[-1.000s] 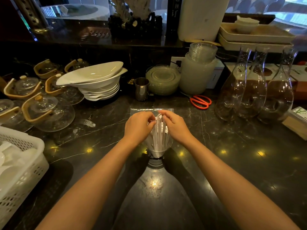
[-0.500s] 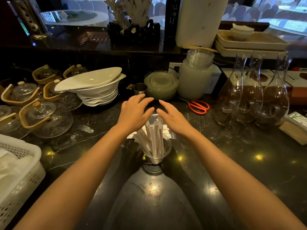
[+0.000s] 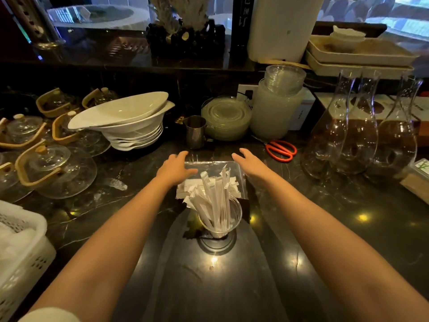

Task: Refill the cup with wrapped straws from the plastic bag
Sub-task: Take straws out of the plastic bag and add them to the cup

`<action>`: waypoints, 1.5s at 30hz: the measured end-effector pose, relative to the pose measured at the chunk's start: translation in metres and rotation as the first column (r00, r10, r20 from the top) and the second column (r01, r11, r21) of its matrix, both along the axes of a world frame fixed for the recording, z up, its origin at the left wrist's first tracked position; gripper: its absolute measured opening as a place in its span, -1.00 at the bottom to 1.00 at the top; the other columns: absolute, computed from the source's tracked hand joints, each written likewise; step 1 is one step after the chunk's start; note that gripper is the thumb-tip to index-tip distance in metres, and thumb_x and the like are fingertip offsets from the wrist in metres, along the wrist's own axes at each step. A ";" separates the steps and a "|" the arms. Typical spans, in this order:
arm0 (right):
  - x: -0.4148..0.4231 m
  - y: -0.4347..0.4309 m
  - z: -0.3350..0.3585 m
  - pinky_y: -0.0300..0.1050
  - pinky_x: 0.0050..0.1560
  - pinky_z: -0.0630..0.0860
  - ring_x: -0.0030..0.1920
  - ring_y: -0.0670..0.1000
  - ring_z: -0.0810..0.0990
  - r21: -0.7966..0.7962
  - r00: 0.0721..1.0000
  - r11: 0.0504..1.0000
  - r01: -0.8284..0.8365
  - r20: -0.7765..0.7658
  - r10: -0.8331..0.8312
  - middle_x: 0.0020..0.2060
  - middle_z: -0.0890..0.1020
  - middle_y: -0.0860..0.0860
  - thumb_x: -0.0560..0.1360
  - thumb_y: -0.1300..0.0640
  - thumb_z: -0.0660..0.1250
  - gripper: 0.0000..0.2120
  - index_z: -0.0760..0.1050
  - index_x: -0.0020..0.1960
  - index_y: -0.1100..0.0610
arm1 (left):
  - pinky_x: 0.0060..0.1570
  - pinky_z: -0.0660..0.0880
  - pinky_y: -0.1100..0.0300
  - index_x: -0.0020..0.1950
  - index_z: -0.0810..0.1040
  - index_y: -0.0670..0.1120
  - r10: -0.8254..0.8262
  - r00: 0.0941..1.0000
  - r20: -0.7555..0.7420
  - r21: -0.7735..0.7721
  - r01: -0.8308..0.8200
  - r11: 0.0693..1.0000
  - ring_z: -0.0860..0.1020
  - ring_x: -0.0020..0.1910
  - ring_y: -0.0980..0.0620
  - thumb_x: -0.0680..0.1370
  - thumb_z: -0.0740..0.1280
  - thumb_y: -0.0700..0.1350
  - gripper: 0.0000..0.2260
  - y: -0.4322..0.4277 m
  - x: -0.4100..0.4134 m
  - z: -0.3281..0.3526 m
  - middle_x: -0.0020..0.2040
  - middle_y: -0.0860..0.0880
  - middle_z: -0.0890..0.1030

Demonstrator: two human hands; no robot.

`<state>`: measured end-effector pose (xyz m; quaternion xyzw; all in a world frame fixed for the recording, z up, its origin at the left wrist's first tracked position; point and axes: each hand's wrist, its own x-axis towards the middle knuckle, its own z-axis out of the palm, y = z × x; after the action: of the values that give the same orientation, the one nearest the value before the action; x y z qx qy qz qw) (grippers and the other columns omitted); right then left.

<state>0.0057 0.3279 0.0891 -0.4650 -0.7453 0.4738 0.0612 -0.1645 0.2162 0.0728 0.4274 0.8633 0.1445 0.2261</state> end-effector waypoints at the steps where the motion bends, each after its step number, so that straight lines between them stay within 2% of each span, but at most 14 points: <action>1: 0.000 0.002 -0.006 0.03 0.36 0.23 0.44 0.16 0.21 -0.029 1.000 0.999 0.028 0.015 -0.027 0.48 0.15 0.15 0.56 -0.05 0.10 -0.43 0.01 0.47 0.13 | 0.24 0.34 -0.14 0.41 0.14 -0.08 0.058 0.998 -0.033 -0.057 -0.060 0.997 0.30 0.34 -0.26 0.47 0.26 0.09 -0.41 0.000 0.000 -0.007 0.41 -0.24 0.25; 4: 0.001 0.007 -0.025 0.08 0.30 0.31 0.41 0.20 0.24 -0.119 0.993 0.987 0.103 0.067 -0.096 0.47 0.16 0.17 0.53 -0.03 0.17 -0.38 0.00 0.47 0.17 | 0.19 0.35 -0.13 0.37 0.17 -0.15 0.175 0.978 -0.113 -0.167 -0.192 0.967 0.32 0.31 -0.27 0.49 0.20 0.15 -0.43 0.000 0.002 -0.025 0.39 -0.24 0.28; 8: 0.000 0.008 -0.045 0.01 0.08 0.42 0.33 0.20 0.35 -0.169 0.972 0.962 0.214 0.134 -0.193 0.41 0.27 0.19 0.47 0.02 0.29 -0.31 0.04 0.43 0.24 | 0.13 0.39 -0.07 0.32 0.21 -0.21 0.249 0.968 -0.037 -0.200 -0.251 0.947 0.39 0.26 -0.25 0.47 0.23 0.15 -0.42 0.004 0.003 -0.039 0.33 -0.25 0.37; 12: -0.006 0.007 -0.054 -0.02 -0.07 0.50 0.15 0.18 0.51 -0.121 0.959 0.960 0.254 0.159 -0.234 0.22 0.48 0.21 0.40 0.08 0.39 -0.39 0.25 0.31 0.30 | 0.04 0.44 -0.02 0.25 0.31 -0.22 0.324 0.943 0.071 -0.180 -0.308 0.934 0.47 0.16 -0.23 0.43 0.30 0.03 -0.50 0.010 0.002 -0.041 0.24 -0.24 0.47; 14: -0.007 0.007 -0.057 -0.05 -0.20 0.54 -0.01 0.17 0.57 -0.074 0.956 0.965 0.253 0.174 -0.237 0.06 0.53 0.22 0.40 0.11 0.40 -0.55 0.38 0.17 0.33 | -0.08 0.47 0.03 0.09 0.43 -0.22 0.359 0.922 0.143 -0.162 -0.336 0.928 0.53 0.03 -0.20 0.39 0.33 -0.09 -0.66 0.011 0.001 -0.042 0.13 -0.23 0.54; 16: -0.006 0.006 -0.059 -0.10 -0.38 0.47 -0.17 0.14 0.54 -0.032 0.952 0.967 0.254 0.184 -0.244 -0.11 0.52 0.19 0.42 0.17 0.38 -0.82 0.43 -0.15 0.28 | -0.19 0.46 0.08 -0.10 0.45 -0.20 0.373 0.908 0.191 -0.143 -0.351 0.926 0.53 -0.11 -0.17 0.37 0.33 -0.17 -0.82 0.011 0.000 -0.043 0.04 -0.22 0.58; 19: -0.005 0.007 -0.064 -0.06 -0.32 0.51 -0.20 0.14 0.57 -0.043 0.943 0.956 0.290 0.183 -0.278 -0.16 0.54 0.20 0.40 0.27 0.38 -0.78 0.36 -0.33 0.23 | -0.20 0.44 0.09 -0.09 0.46 -0.22 0.410 0.878 0.245 -0.112 -0.395 0.912 0.49 -0.14 -0.16 0.43 0.30 -0.18 -0.87 0.012 -0.003 -0.047 0.04 -0.24 0.56; 22: -0.004 0.007 -0.066 -0.01 -0.14 0.58 -0.15 0.15 0.57 -0.150 0.943 0.934 0.324 0.126 -0.307 -0.14 0.55 0.23 0.37 0.32 0.41 -0.81 0.40 -0.31 0.27 | -0.04 0.47 0.01 0.10 0.44 -0.31 0.465 0.813 0.351 -0.091 -0.464 0.881 0.51 0.03 -0.22 0.46 0.27 -0.24 -0.76 0.012 -0.005 -0.048 0.12 -0.29 0.53; 26: -0.004 0.007 -0.063 -0.18 -0.43 0.40 -0.39 0.02 0.44 -0.250 0.947 0.914 0.320 0.082 -0.309 -0.23 0.52 0.18 0.39 0.30 0.40 -0.86 0.44 -0.23 0.27 | -0.04 0.47 -0.01 0.17 0.43 -0.34 0.493 0.746 0.448 -0.082 -0.514 0.854 0.52 0.04 -0.20 0.49 0.25 -0.25 -0.72 0.010 -0.007 -0.040 0.07 -0.28 0.54; 30: -0.005 0.013 -0.039 -0.20 -0.47 0.35 -0.47 -0.02 0.36 -0.240 0.951 0.922 0.305 0.025 -0.308 -0.43 0.44 0.09 0.42 0.25 0.37 -0.79 0.39 -0.33 0.21 | -0.10 0.48 0.01 0.18 0.44 -0.32 0.450 0.731 0.512 0.029 -0.539 0.842 0.53 0.09 -0.20 0.51 0.26 -0.19 -0.70 0.011 -0.009 -0.016 0.16 -0.28 0.54; 34: -0.004 0.013 -0.007 -0.07 -0.35 0.57 -0.26 0.08 0.59 -0.270 0.929 0.920 0.282 -0.164 -0.333 -0.25 0.57 0.14 0.44 0.29 0.33 -0.95 0.52 -0.14 0.29 | -0.35 0.39 0.18 0.11 0.47 -0.26 0.344 0.759 0.553 0.175 -0.509 0.843 0.48 -0.21 -0.02 0.52 0.23 -0.14 -0.75 0.011 -0.008 0.018 -0.09 -0.16 0.53; 37: 0.000 0.009 0.018 -0.18 -0.39 0.49 -0.32 0.01 0.54 -0.170 0.931 0.956 0.237 -0.243 -0.274 -0.27 0.57 0.10 0.46 0.27 0.32 -0.92 0.53 -0.20 0.26 | -0.13 0.40 0.07 0.09 0.48 -0.26 0.274 0.816 0.508 0.292 -0.463 0.837 0.46 -0.11 -0.07 0.53 0.21 -0.14 -0.77 0.007 -0.007 0.044 -0.08 -0.17 0.51; 41: 0.006 -0.004 0.050 -0.36 -0.51 0.43 -0.36 -0.04 0.46 -0.073 0.907 0.972 0.224 -0.349 -0.235 -0.29 0.54 0.13 0.48 0.26 0.29 -0.76 0.50 0.06 0.42 | -0.04 0.39 0.05 0.01 0.51 -0.25 0.204 0.844 0.496 0.398 -0.430 0.810 0.45 -0.08 -0.08 0.53 0.21 -0.14 -0.80 -0.006 -0.006 0.069 -0.07 -0.17 0.52; 45: 0.015 -0.024 0.072 -0.16 -0.20 0.53 -0.13 0.08 0.54 -0.118 0.876 0.982 0.150 -0.444 -0.188 0.06 0.58 0.35 0.49 0.27 0.27 -0.73 0.45 0.11 0.44 | -0.26 0.38 0.17 -0.32 0.42 -0.06 0.182 0.837 0.516 0.441 -0.442 0.781 0.41 -0.30 0.03 0.54 0.20 -0.11 -0.78 -0.029 -0.001 0.080 -0.28 -0.05 0.47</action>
<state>0.0210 0.3035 0.1610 -0.4070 -0.6475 0.5913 0.2558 -0.1650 0.1868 0.1526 0.2754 0.7702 0.5137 0.2590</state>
